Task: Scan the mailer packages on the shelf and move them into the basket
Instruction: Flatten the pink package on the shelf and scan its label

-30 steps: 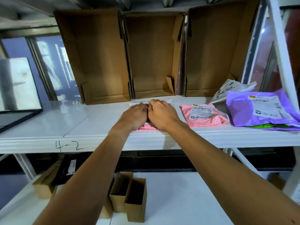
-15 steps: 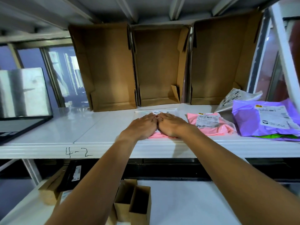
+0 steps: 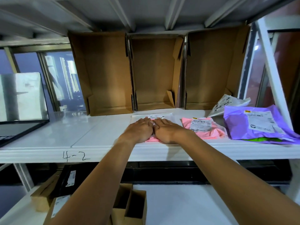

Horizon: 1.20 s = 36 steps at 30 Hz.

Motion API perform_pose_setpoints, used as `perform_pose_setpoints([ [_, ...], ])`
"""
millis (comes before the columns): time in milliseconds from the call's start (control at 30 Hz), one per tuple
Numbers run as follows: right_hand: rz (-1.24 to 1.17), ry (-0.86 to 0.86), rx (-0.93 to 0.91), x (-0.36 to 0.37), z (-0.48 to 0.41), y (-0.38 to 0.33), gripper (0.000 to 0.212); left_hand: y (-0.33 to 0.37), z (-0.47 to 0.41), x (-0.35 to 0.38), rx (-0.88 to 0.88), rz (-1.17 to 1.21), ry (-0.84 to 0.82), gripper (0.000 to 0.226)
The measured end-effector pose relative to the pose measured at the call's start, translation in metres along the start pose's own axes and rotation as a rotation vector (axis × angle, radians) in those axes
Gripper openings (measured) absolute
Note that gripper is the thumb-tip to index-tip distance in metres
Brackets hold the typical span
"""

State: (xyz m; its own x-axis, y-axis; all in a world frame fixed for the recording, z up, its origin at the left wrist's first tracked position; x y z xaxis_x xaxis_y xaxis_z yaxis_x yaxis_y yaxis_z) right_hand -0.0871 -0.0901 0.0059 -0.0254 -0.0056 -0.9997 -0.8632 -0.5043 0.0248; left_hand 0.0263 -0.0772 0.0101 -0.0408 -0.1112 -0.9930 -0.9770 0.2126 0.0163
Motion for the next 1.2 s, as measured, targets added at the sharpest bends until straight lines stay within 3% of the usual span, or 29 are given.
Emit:
perform_pose_setpoints([
  [400,-0.104,0.055,0.09,0.005,-0.008,0.003,0.062,-0.005,0.005,0.0,-0.082,0.036,-0.029,0.053],
  [700,-0.136,0.103,0.084,0.012,-0.011,0.007,0.061,-0.005,0.017,0.001,-0.04,0.041,-0.036,0.05],
  [967,-0.114,0.223,0.124,0.007,-0.002,0.004,0.059,-0.012,0.009,0.007,0.036,-0.307,0.081,0.048],
  [1100,-0.14,0.322,0.155,-0.001,0.012,0.0,0.052,-0.007,0.019,0.001,0.053,-0.337,0.202,0.06],
  [1200,-0.084,0.42,0.138,-0.008,0.026,-0.005,0.05,-0.009,0.023,0.0,0.057,-0.32,0.276,0.053],
])
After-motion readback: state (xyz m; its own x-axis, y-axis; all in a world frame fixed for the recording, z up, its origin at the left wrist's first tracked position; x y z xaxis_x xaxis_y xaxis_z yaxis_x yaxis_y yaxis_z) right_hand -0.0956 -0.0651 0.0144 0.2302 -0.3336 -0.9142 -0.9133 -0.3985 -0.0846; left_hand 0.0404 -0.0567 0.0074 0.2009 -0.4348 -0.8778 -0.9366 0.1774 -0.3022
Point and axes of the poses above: each hand's wrist, its own z-axis away from the middle knuckle, its own x-axis out of the palm, y = z × x, the point moved 4 cm from there along -z, towards the middle knuckle, and after that the axes turned 2 degrees about x, right-handed, at the moved point
